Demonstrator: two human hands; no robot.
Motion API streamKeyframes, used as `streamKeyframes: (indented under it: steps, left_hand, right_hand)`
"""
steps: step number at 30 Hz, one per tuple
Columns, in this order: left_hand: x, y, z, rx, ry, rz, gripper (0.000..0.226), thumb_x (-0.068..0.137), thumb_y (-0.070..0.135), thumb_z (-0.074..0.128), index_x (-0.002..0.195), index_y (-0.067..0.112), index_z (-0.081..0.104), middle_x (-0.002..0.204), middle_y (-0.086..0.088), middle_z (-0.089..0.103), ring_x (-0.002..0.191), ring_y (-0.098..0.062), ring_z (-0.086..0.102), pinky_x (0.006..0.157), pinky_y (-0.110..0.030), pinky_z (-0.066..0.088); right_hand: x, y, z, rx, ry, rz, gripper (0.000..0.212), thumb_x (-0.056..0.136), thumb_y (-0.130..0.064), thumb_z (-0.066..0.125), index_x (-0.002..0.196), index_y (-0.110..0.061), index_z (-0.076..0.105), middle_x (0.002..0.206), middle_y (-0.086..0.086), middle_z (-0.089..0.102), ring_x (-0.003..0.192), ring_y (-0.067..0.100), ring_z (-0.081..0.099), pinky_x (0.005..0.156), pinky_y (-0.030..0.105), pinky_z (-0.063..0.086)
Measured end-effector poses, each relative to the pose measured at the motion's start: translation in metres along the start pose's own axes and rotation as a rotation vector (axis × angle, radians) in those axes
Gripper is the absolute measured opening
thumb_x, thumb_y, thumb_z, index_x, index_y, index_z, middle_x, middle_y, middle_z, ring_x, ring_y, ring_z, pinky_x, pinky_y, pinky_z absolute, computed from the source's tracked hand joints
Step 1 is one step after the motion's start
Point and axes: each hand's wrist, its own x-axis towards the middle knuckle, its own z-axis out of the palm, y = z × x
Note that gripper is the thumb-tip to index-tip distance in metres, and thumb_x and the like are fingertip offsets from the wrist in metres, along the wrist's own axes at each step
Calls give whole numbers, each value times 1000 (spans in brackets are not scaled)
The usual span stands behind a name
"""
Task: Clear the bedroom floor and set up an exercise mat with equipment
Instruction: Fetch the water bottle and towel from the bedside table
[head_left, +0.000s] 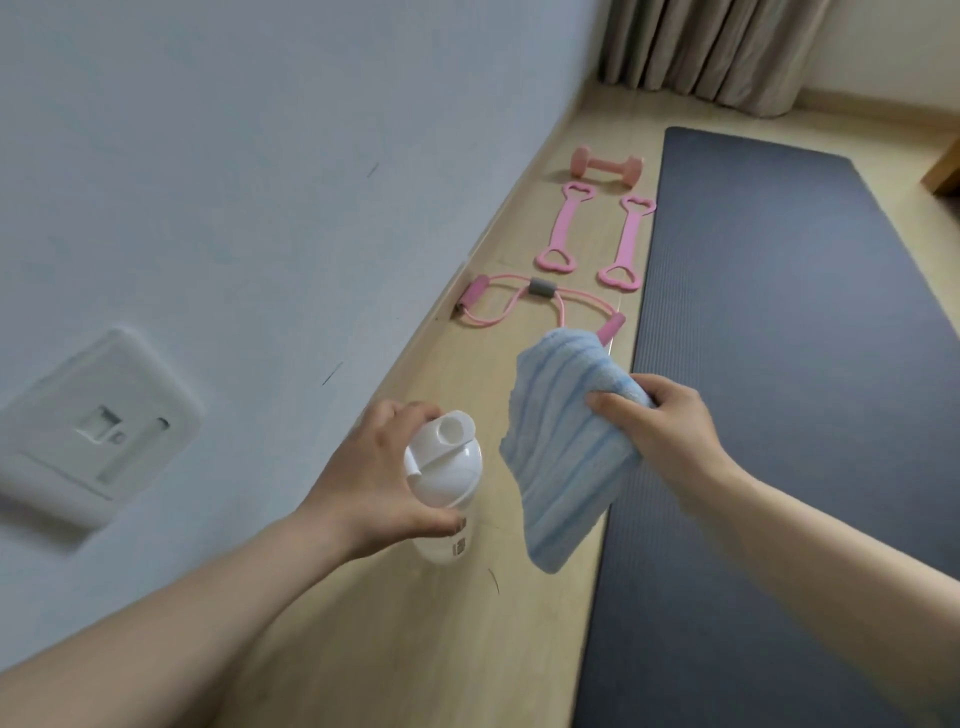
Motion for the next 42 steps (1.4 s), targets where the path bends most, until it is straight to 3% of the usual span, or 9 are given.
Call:
streamKeyframes:
  steps: [14, 18, 22, 26, 29, 31, 34, 39, 42]
  left_hand:
    - [-10, 8, 2, 54, -193, -9, 65, 52, 62, 74, 107, 47, 40, 111, 24, 39, 95, 0, 51, 77, -21, 48]
    - [4, 8, -16, -174, -151, -157, 60, 54, 79, 63, 99, 41, 58, 101, 22, 59, 91, 2, 58, 79, -24, 50]
    - [45, -4, -17, -547, 9, -308, 39, 75, 58, 65, 91, 23, 67, 97, 2, 70, 94, -18, 66, 87, -36, 54]
    - [102, -13, 2, -936, -189, -523, 58, 80, 56, 64, 117, 13, 58, 115, -8, 65, 103, -25, 64, 95, -41, 52]
    - [133, -20, 22, -1175, -440, -541, 77, 69, 67, 68, 129, 20, 55, 127, -8, 61, 112, -27, 62, 98, -46, 49]
    - [144, -19, 32, -1391, -557, -482, 70, 78, 61, 65, 134, 22, 52, 134, -8, 57, 121, -27, 56, 103, -46, 44]
    - [158, -12, 40, -1453, -429, -436, 51, 87, 40, 61, 131, 14, 55, 127, -10, 62, 113, -26, 62, 94, -38, 51]
    - [191, -32, 39, -1234, -202, -456, 41, 85, 16, 67, 125, 9, 58, 117, -13, 68, 102, -27, 68, 73, -35, 59]
    - [208, -44, 46, -999, -68, -396, 50, 79, 12, 72, 125, 8, 53, 120, -15, 65, 105, -29, 65, 81, -36, 57]
  right_hand:
    - [13, 17, 11, 69, -27, 56, 26, 79, -21, 73, 87, 3, 65, 80, 9, 63, 74, 19, 60, 67, 36, 48]
    - [14, 13, 17, 92, -52, 71, 14, 81, -20, 72, 86, -7, 70, 83, 8, 69, 77, 18, 65, 70, 37, 53]
    - [23, -5, 22, 211, -163, 91, 4, 86, -17, 69, 88, -17, 72, 85, 2, 74, 79, 15, 70, 75, 34, 56]
    - [42, -24, 24, 473, -280, 141, 13, 90, -17, 63, 100, -13, 70, 90, 1, 73, 81, 14, 70, 71, 28, 56]
    - [64, -28, 27, 647, -323, 152, 17, 91, -18, 60, 106, -12, 67, 96, 2, 74, 88, 16, 71, 76, 29, 58]
    - [77, -25, 31, 724, -334, 168, 20, 92, -20, 59, 110, -13, 65, 99, 3, 73, 90, 18, 70, 77, 31, 58]
    - [95, -7, 41, 779, -310, 231, 23, 92, -21, 59, 113, -13, 63, 101, 5, 72, 90, 19, 70, 71, 31, 58]
    - [117, 40, 54, 645, -225, 344, 24, 92, -17, 62, 113, -7, 65, 109, 7, 71, 90, 20, 70, 78, 31, 57]
    - [127, 67, 68, 566, -190, 451, 23, 92, -16, 63, 112, -6, 64, 108, 9, 71, 90, 23, 69, 83, 35, 56]
